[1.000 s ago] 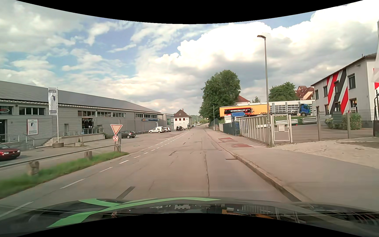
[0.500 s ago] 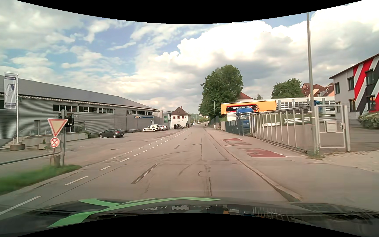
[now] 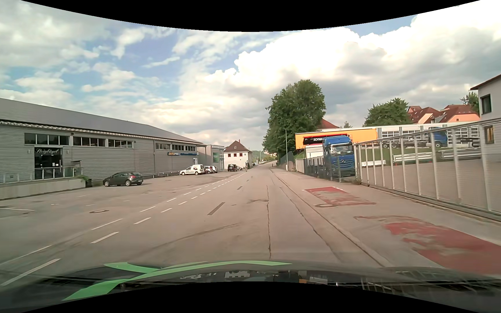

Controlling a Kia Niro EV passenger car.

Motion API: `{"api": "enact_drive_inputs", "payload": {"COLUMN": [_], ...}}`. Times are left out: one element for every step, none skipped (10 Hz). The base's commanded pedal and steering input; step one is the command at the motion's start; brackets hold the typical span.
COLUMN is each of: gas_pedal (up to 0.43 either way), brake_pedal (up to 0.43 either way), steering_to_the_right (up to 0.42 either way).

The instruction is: Follow the waypoints while adhering to traffic rules and regulations

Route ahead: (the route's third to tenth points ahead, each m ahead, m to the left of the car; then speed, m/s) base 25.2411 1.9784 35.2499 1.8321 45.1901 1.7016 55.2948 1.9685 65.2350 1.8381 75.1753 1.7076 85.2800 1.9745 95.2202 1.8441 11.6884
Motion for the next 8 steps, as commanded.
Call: {"api": "enact_drive_inputs", "payload": {"gas_pedal": [0.098,0.079,0.087,0.087,0.087,0.087,0.087,0.087], "brake_pedal": [0.000,0.000,0.000,0.000,0.000,0.000,0.000,0.000], "steering_to_the_right": [-0.006,-0.007,-0.007,-0.007,-0.007,-0.005,-0.004,-0.004]}}
